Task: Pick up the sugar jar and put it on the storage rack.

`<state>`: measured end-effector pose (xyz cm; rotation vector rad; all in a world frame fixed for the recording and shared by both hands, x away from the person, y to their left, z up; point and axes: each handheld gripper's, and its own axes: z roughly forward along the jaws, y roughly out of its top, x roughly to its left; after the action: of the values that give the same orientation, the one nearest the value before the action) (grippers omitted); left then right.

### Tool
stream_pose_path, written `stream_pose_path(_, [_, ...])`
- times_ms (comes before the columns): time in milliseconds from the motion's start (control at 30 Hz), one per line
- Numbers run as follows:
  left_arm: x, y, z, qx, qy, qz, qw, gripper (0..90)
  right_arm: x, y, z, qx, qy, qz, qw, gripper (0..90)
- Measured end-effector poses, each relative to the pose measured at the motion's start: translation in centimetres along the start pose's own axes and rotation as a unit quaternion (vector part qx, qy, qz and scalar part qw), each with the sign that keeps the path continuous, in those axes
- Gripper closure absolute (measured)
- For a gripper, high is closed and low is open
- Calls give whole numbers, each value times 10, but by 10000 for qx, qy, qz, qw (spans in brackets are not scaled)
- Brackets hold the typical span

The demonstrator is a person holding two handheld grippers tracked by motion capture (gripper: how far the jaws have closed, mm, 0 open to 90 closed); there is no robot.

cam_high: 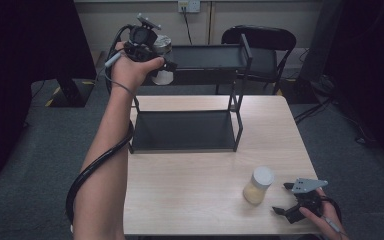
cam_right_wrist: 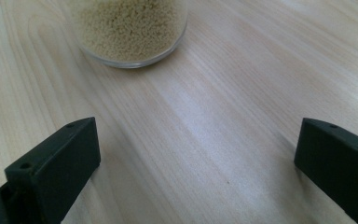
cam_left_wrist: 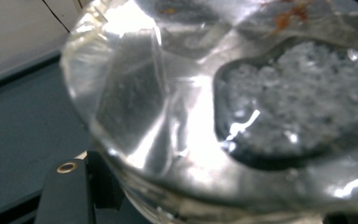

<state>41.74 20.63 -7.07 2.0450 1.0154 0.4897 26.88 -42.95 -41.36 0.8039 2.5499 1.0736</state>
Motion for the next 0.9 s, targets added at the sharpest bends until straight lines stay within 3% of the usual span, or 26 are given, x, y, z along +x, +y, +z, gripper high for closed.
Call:
stream_pose_path(433, [4,24,8,-15,107,32,9999,310,0,0,0,0,0,2,10000,0])
stream_pose_path(900, [19,45,35,41,181,-46,9998,310,0,0,0,3,1,6,10000,0])
